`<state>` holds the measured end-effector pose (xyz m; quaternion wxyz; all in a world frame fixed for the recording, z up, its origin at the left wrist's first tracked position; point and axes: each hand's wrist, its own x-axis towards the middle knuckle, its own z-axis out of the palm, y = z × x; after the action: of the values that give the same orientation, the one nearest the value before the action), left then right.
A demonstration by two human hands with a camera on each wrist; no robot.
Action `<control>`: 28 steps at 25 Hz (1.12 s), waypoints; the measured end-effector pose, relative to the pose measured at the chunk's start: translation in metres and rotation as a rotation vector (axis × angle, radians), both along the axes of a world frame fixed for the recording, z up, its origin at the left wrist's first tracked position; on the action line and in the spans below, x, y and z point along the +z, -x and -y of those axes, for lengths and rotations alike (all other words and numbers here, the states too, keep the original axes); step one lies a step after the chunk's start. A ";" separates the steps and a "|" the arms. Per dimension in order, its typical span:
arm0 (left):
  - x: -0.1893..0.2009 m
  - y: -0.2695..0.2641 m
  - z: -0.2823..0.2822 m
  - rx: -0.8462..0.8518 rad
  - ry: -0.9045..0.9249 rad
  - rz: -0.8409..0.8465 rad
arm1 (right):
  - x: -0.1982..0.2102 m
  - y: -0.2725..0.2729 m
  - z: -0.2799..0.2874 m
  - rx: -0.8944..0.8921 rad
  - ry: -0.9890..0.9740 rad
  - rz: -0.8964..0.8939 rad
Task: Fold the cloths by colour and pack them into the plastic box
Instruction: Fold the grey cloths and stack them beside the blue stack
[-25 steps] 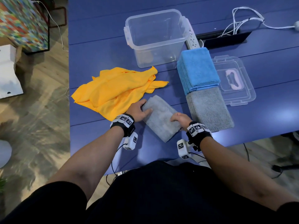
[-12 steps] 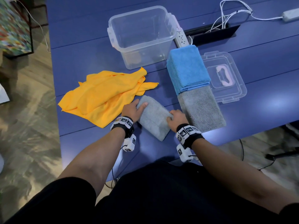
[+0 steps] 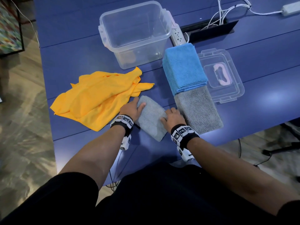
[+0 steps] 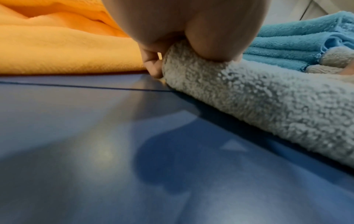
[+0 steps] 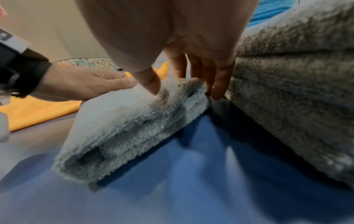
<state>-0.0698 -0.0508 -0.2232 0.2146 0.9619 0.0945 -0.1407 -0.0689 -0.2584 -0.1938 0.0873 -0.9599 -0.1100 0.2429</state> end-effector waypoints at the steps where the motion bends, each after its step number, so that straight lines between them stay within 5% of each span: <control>1: 0.001 -0.002 0.001 -0.036 -0.025 -0.025 | -0.001 0.000 0.001 0.016 0.011 -0.020; 11: 0.005 0.024 0.001 0.111 -0.090 -0.135 | 0.005 0.006 -0.007 0.095 0.101 0.006; 18: 0.014 0.037 0.011 0.238 0.468 -0.131 | 0.014 0.001 -0.003 0.183 0.046 -0.064; 21: 0.016 0.035 0.008 0.276 0.400 -0.235 | 0.020 -0.001 0.002 0.305 0.089 -0.097; 25: 0.014 0.044 0.025 0.156 -0.090 -0.371 | 0.021 0.003 0.011 0.416 0.110 -0.127; 28: 0.025 0.047 0.039 0.223 0.090 -0.279 | 0.021 0.002 0.018 0.373 0.029 -0.186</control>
<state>-0.1167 -0.0901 -0.1980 0.2564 0.9061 0.2228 -0.2521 -0.0711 -0.2764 -0.1723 0.0367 -0.8975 -0.2738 0.3437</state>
